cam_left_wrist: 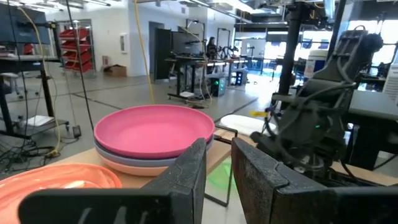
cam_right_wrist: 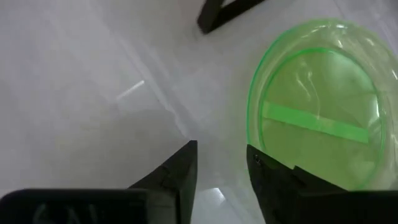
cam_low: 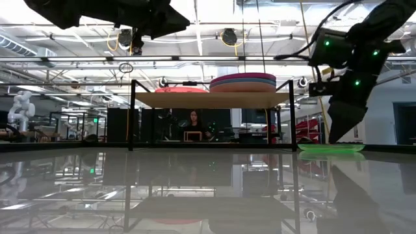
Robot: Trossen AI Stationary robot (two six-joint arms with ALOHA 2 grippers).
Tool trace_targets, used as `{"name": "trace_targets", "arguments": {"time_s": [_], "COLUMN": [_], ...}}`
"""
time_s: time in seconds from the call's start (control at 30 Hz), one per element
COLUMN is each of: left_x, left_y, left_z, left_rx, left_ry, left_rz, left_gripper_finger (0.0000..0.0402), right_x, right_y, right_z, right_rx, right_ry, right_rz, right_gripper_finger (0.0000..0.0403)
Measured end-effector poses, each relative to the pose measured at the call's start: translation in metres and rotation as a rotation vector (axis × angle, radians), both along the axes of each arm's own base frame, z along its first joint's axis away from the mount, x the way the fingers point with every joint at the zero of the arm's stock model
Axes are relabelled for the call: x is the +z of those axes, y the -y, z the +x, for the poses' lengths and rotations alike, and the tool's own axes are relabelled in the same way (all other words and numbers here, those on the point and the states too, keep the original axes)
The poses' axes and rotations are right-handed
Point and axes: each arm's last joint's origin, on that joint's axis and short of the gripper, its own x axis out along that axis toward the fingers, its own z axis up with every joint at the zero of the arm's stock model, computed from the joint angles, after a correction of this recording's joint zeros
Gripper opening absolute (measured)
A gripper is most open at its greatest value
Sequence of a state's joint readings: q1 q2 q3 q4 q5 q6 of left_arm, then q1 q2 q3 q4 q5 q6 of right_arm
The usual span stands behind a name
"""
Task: Place and stack plates onto a shelf
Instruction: Stack the small green plate on top of the small orange plate on the shelf
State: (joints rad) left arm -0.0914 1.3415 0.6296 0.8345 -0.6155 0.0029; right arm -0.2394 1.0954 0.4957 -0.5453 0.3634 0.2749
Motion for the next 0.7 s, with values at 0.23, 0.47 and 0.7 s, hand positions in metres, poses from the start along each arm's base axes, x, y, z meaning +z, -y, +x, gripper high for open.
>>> {"name": "trace_targets", "arguments": {"time_s": [0.23, 0.47, 0.7], "left_x": [0.000, -0.002, -0.003], "left_y": [0.000, 0.000, 0.000], "left_z": [0.000, 0.000, 0.001], "left_rx": [-0.015, -0.016, -0.017], "left_ry": [-0.001, -0.015, -0.022], "left_rz": [-0.003, -0.007, -0.006], "left_gripper_finger": [0.0081, 0.0081, 0.0081], "right_x": [-0.008, -0.019, -0.027], "right_y": [0.015, 0.027, 0.031], "right_z": [0.006, 0.009, 0.011], "right_rx": [-0.029, -0.083, -0.103], "right_ry": [-0.013, -0.043, -0.070], "right_rz": [-0.019, -0.011, -0.001], "right_gripper_finger": [0.0159, 0.0162, 0.0135]}}
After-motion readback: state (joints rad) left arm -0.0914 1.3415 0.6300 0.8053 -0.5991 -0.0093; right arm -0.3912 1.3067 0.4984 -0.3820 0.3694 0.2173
